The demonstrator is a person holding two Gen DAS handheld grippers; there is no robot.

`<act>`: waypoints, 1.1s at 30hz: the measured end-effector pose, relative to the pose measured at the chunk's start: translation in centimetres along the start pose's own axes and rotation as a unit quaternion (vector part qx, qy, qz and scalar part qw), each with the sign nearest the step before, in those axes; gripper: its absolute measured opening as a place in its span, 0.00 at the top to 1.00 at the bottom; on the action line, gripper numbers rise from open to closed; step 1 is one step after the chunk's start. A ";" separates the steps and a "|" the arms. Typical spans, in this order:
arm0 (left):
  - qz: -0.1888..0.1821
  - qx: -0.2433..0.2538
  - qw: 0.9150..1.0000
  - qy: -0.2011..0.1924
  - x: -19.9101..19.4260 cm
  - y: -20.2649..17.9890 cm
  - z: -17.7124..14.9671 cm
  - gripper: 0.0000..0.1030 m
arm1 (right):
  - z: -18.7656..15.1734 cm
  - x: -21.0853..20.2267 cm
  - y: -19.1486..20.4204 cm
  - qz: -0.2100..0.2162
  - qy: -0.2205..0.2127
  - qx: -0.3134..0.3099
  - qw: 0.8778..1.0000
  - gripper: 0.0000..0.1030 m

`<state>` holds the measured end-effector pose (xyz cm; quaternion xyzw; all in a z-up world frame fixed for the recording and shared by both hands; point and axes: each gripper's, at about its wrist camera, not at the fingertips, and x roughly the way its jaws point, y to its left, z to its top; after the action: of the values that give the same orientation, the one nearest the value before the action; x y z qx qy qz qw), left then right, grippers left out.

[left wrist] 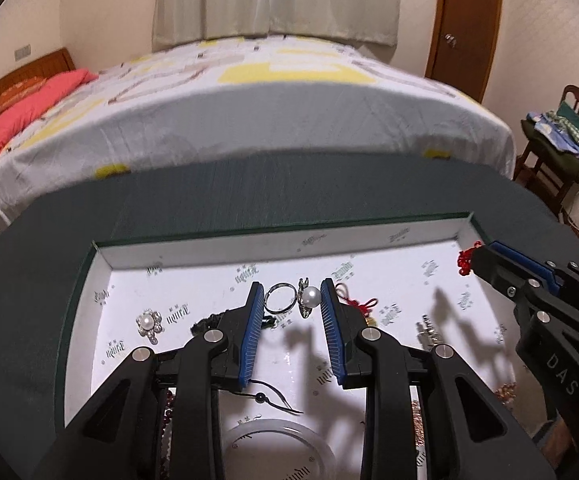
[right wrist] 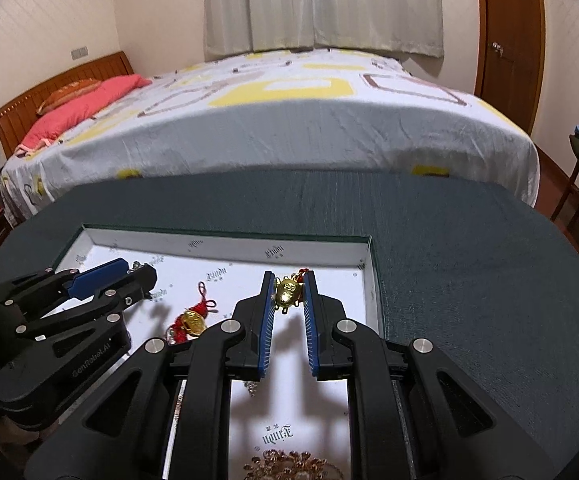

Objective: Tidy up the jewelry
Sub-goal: 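Carry the turtle pendant and pearl ring into the box and open both tools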

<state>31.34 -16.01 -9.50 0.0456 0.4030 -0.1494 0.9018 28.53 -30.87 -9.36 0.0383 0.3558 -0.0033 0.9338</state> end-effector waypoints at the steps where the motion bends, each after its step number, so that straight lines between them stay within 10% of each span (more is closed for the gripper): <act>1: 0.000 -0.003 1.000 0.009 0.3 0.1 0.1 0.71 | 0.1 0.4 -0.1 -0.001 0.009 0.001 1.000 0.86; 16: 0.007 0.004 0.997 0.071 2.6 0.4 0.3 0.67 | 0.0 2.7 -0.3 -0.003 0.063 0.009 0.998 0.79; 33: 0.014 -0.002 0.999 0.052 2.0 0.5 0.5 0.29 | 0.1 2.2 -0.4 -0.006 0.048 0.013 0.999 0.57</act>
<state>33.09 -16.12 -10.63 0.0569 0.4487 -0.1327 0.8819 30.18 -31.20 -10.78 0.0480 0.4000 -0.0114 0.9152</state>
